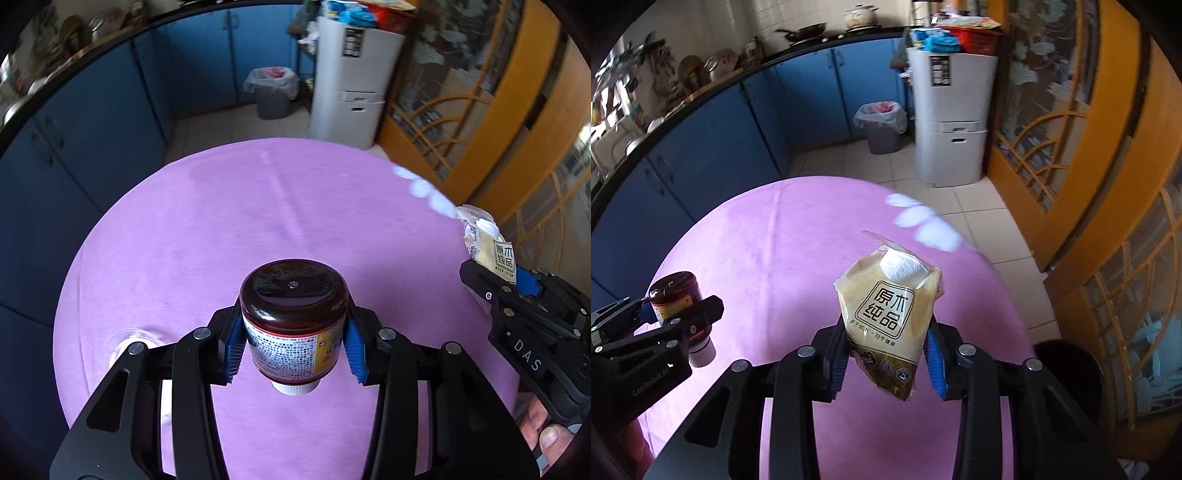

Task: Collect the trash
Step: 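Carry the jar and snack bag over the black bin and release both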

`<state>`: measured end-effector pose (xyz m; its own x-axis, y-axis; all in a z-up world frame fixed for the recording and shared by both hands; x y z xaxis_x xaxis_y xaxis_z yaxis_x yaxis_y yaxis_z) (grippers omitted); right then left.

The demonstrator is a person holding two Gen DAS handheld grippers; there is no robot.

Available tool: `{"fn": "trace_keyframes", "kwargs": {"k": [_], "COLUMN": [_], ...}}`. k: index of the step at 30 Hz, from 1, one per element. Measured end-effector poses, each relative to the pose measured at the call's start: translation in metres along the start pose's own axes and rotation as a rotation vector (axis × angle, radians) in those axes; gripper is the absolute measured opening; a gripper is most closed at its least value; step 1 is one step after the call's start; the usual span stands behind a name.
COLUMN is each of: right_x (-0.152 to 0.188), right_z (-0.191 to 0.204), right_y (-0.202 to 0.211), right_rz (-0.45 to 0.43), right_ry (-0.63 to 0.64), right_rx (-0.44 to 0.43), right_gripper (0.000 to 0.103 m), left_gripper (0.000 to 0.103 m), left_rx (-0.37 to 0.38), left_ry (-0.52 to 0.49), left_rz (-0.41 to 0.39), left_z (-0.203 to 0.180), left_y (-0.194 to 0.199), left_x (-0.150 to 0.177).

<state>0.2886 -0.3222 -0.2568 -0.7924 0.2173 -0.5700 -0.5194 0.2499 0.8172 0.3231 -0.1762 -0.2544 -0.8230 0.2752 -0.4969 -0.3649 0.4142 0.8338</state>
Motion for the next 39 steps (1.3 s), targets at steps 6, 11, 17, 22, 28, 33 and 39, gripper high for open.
{"fn": "trace_keyframes", "kwargs": {"k": [6,11,17,22,28,33,39], "right_x": [0.014,0.027,0.038,0.047,0.058,0.069,0.082], "right_z": [-0.05,-0.085,-0.123,-0.15,-0.177,-0.198,-0.22], "right_y": [0.012,0.019,0.024,0.024,0.018,0.01,-0.002], "right_rz": [-0.004,-0.004,-0.01,-0.008,0.007,0.026,0.057], "right_ry": [-0.064,-0.114,-0.165,-0.205,-0.245,-0.279,-0.308], "right_rx": [0.029,0.044,0.068,0.083,0.105,0.127,0.147], "right_gripper": [0.035,0.035,0.035,0.035,0.035,0.036,0.037], "left_gripper": [0.046,0.046,0.046,0.046,0.046,0.046,0.046], "left_rx": [0.029,0.043,0.061,0.075,0.085,0.093,0.114], "left_ry": [-0.068,-0.129,-0.18,-0.231,-0.292,-0.32,-0.33], "left_rz": [0.007,0.027,0.043,0.056,0.07,0.086,0.119], "left_z": [-0.05,-0.09,-0.132,-0.166,-0.205,-0.228,-0.256], "left_y": [-0.004,-0.013,-0.023,-0.029,-0.04,-0.051,-0.072], "left_x": [-0.001,0.001,0.004,0.008,0.01,0.011,0.007]}}
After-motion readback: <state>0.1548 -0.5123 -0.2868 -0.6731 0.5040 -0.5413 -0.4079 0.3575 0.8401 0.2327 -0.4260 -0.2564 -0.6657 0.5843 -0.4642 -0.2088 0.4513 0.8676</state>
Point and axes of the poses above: each gripper's, at about its wrist camera, not at the fingertips, and y roughly against the way its jaws point, z to its left, x to its underside, the point moved 4 cm from there along -y, roughly the way its jaws point, and after that the axes turned 14 degrees about x, right-handed, at the moved point
